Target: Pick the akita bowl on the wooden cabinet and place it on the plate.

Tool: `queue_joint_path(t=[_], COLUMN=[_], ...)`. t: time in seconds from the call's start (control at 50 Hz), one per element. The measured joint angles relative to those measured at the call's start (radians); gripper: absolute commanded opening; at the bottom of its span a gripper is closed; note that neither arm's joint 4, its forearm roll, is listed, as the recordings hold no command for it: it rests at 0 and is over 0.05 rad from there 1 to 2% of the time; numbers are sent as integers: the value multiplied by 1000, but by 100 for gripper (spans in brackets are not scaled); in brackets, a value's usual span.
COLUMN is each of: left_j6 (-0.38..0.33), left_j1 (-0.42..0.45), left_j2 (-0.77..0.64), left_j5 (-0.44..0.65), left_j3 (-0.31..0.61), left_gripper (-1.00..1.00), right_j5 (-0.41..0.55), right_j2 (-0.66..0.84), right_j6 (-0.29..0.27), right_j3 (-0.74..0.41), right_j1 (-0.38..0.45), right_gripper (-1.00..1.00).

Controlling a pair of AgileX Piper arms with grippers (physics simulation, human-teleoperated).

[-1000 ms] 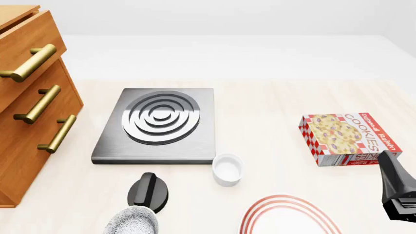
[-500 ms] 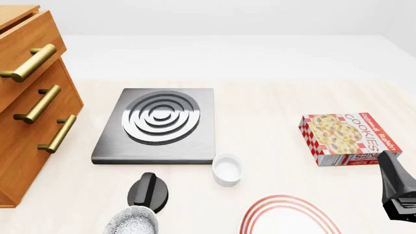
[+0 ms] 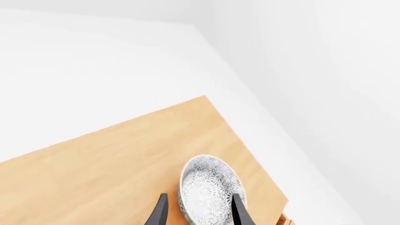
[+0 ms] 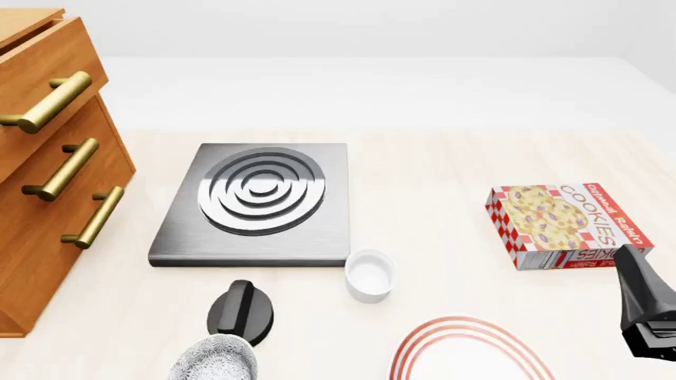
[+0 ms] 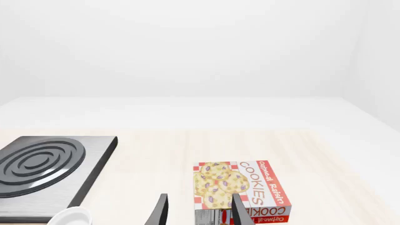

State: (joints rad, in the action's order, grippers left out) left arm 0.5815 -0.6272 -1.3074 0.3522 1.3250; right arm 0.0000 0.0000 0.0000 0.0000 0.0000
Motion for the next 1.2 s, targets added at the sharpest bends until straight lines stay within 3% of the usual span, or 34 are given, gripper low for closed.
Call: queue_joint_path(t=[1.04,1.06,1.2], left_j6=[-11,-12,-25], left_j1=[32,33,29], left_j2=[-106,-106,-102], left_j5=[-56,-56,-58], left_j3=[-13,-13,-16], left_gripper=[100,-100,-100], right_j5=[0,0,0], right_j2=[0,0,0], right_j6=[0,0,0], right_j3=[0,0,0], right_j1=[0,0,0], right_gripper=[100,100,100])
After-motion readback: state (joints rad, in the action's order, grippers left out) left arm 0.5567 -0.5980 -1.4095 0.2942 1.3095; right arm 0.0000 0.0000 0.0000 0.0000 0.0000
